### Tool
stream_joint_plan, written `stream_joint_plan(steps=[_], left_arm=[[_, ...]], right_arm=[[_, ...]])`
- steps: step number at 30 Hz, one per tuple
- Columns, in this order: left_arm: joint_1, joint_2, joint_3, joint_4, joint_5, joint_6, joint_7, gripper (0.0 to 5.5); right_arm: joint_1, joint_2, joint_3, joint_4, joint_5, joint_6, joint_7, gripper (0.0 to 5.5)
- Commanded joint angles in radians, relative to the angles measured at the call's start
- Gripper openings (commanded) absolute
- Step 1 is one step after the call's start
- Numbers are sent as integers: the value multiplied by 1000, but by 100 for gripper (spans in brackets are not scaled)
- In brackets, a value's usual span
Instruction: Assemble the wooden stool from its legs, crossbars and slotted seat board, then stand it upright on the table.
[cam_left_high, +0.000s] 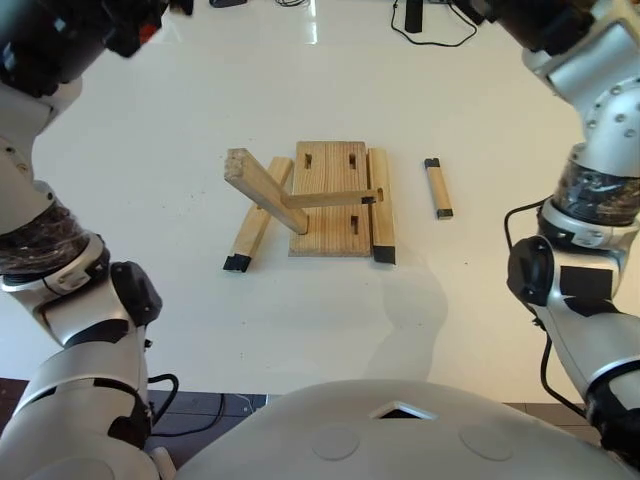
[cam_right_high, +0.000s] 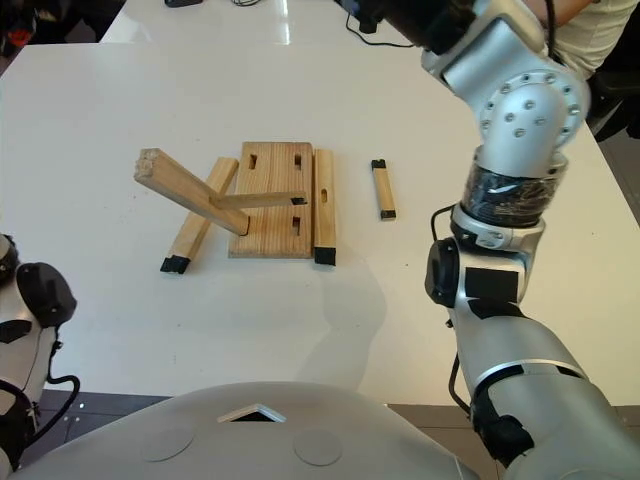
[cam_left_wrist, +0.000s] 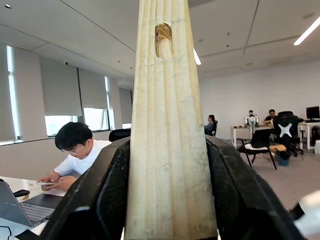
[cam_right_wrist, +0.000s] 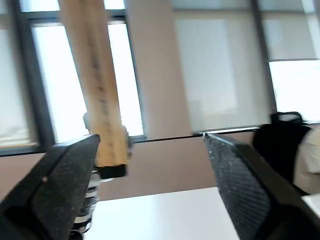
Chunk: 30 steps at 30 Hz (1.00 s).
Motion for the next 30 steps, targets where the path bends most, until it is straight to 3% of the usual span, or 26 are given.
stream_joint_plan(steps=[1,6,15,27,30], left_arm=[[76,66,-34,-12,57,-40,-109,203],[144,72,-113,-40,125,-100,-202,203],[178,69,-160,-71,124,-112,-206,203],[212,91,-205,-71,177,-141,-238,203],[211,95,-205,-69,178,-142,-244,203]], right_arm=[[7,-68,10,-28,53,57,75,408],[-8,-87,32,-54,77,81,80,408],[-50,-68,84,-27,37,52,88,408],[-46,-63,88,-26,38,39,102,226],[-37,-78,99,-32,24,39,122,203]])
